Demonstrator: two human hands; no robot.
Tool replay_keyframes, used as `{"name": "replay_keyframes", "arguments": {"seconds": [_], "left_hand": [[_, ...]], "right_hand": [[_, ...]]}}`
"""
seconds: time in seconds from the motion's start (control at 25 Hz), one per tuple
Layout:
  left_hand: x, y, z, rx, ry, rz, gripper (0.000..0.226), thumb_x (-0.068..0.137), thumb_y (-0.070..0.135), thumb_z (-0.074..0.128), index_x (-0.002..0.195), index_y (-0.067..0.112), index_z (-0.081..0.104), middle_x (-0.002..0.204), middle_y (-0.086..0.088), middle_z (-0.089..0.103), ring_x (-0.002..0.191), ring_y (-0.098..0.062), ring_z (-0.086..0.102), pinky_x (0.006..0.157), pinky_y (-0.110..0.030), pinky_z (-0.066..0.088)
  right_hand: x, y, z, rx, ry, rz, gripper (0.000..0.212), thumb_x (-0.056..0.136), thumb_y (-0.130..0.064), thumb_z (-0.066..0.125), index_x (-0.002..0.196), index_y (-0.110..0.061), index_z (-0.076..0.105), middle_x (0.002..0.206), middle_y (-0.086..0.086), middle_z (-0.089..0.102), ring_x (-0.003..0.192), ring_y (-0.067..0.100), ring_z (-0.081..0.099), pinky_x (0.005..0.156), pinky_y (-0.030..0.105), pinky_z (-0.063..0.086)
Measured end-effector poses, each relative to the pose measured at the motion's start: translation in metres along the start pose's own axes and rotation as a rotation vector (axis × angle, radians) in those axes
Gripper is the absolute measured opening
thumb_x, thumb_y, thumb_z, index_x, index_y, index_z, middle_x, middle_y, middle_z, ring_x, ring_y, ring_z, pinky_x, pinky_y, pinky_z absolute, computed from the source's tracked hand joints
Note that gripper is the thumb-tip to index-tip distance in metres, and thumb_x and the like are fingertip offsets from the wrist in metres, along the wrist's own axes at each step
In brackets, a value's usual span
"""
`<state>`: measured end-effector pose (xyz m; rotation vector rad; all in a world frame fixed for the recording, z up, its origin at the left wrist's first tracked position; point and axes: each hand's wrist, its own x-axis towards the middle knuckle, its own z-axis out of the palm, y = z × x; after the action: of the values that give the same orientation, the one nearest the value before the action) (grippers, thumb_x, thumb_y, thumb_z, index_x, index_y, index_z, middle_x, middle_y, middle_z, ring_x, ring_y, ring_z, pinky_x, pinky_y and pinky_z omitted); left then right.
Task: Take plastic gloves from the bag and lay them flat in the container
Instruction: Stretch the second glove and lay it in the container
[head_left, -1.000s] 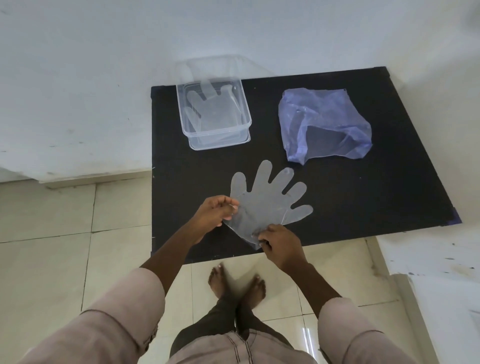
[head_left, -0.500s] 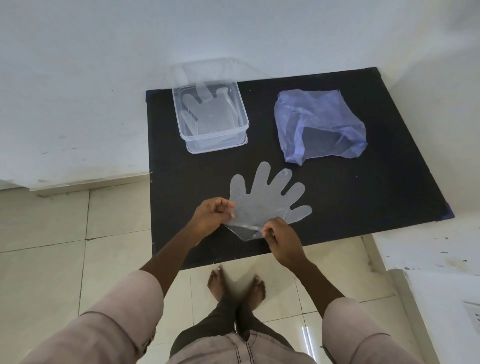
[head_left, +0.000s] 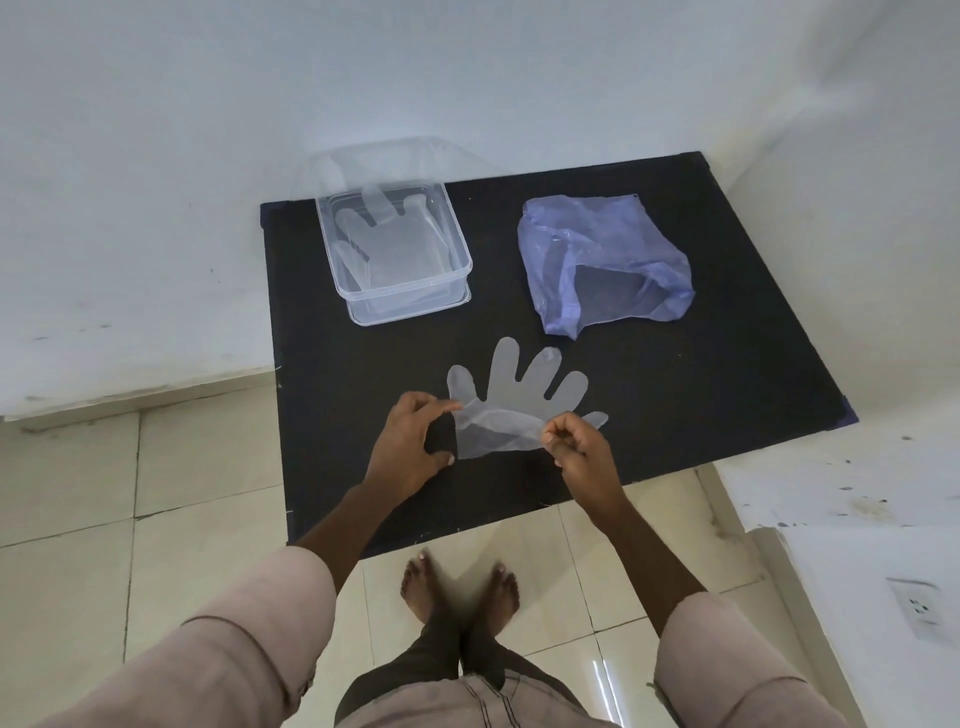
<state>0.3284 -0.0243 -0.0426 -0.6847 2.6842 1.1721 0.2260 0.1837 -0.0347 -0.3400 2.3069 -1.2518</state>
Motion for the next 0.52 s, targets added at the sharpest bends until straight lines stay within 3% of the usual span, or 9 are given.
{"name": "replay_keyframes", "arguments": {"seconds": [0.16,0.32,0.4,0.44,0.52], "left_hand": [[0.016,0.014,-0.006,-0.014,0.088,0.153,0.036,0.076,0.019,0.078,0.111,0.027,0.072,0.123,-0.002,0.055,0.114,-0.016,0.048,0.094,-0.025,0.036],[0.032,0.030,-0.019,-0.075,0.073,0.216,0.013,0.079,0.025,0.075,0.092,0.024,0.077,0.103,0.002,0.065,0.098,-0.014,0.056,0.088,-0.033,0.046],[0.037,0.038,-0.026,-0.151,0.067,0.211,0.011,0.079,0.024,0.076,0.089,0.022,0.077,0.097,0.001,0.068,0.091,-0.012,0.061,0.085,-0.033,0.052],[0.039,0.042,-0.030,-0.197,0.070,0.197,0.011,0.079,0.023,0.076,0.089,0.019,0.077,0.095,0.001,0.070,0.088,-0.011,0.063,0.084,-0.032,0.053],[0.042,0.048,-0.036,-0.265,0.079,0.177,0.010,0.078,0.020,0.078,0.087,0.016,0.077,0.091,0.000,0.073,0.084,-0.011,0.066,0.082,-0.030,0.055]], "right_hand": [[-0.002,-0.005,-0.012,0.024,0.024,0.054,0.009,0.094,-0.013,0.053,0.086,-0.015,0.056,0.091,0.004,0.062,0.084,0.015,0.061,0.080,0.025,0.052],[-0.003,-0.011,-0.024,0.050,0.036,0.065,0.013,0.093,-0.014,0.055,0.081,-0.020,0.055,0.094,0.006,0.063,0.092,0.021,0.063,0.081,0.028,0.053],[-0.006,-0.016,-0.033,0.130,0.046,0.076,0.005,0.091,-0.016,0.058,0.087,-0.018,0.056,0.099,0.007,0.063,0.096,0.024,0.063,0.078,0.027,0.053],[-0.008,-0.019,-0.038,0.187,0.019,0.076,0.009,0.089,-0.020,0.063,0.094,-0.017,0.056,0.103,0.005,0.063,0.098,0.024,0.062,0.077,0.026,0.052],[-0.011,-0.021,-0.045,0.155,-0.091,0.051,0.051,0.075,-0.038,0.075,0.116,-0.022,0.050,0.117,-0.003,0.056,0.105,0.020,0.058,0.082,0.027,0.053]]}}
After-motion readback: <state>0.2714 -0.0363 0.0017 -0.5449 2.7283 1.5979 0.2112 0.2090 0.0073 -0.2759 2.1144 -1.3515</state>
